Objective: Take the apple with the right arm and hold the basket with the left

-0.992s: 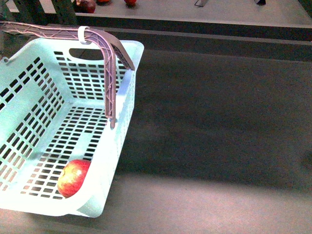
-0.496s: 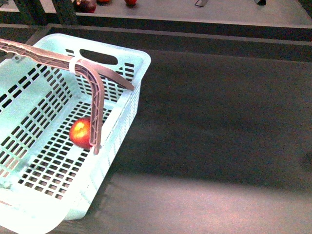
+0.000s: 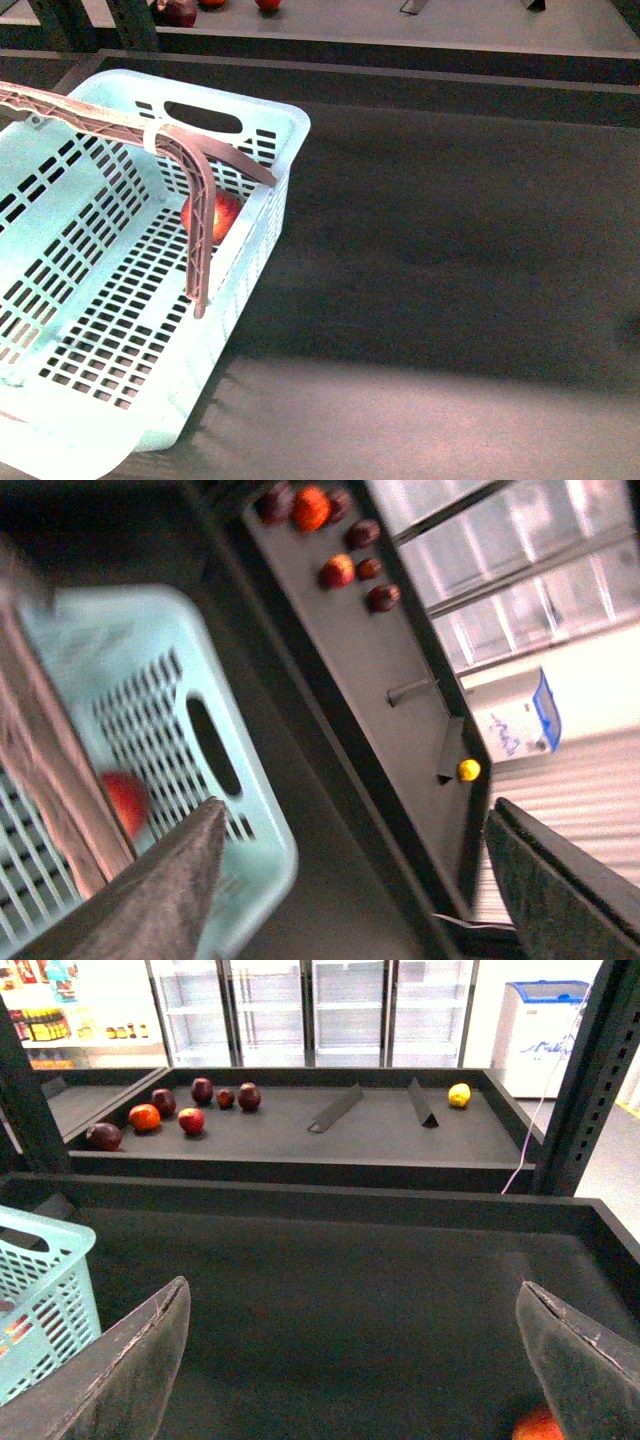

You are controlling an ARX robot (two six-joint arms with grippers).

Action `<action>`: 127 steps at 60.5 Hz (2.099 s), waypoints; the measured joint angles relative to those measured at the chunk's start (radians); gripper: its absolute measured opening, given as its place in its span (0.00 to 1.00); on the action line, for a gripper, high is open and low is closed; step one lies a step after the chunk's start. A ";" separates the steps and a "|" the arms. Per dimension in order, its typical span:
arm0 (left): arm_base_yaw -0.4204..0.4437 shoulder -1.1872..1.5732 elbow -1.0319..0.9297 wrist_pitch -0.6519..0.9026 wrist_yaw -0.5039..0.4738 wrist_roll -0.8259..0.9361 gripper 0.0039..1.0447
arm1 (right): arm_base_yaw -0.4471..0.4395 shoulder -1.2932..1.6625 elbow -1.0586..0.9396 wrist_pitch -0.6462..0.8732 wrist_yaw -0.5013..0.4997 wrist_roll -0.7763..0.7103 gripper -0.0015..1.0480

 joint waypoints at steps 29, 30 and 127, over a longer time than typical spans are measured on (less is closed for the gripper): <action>0.123 -0.334 -0.437 0.343 0.109 0.988 0.03 | 0.000 0.000 0.000 0.000 0.001 0.000 0.91; 0.127 -0.346 -0.445 0.338 0.111 0.989 0.03 | 0.000 0.000 0.000 0.000 0.001 0.000 0.91; 0.217 -1.282 -0.617 -0.440 0.202 0.999 0.03 | 0.000 0.000 0.000 0.000 0.002 0.000 0.91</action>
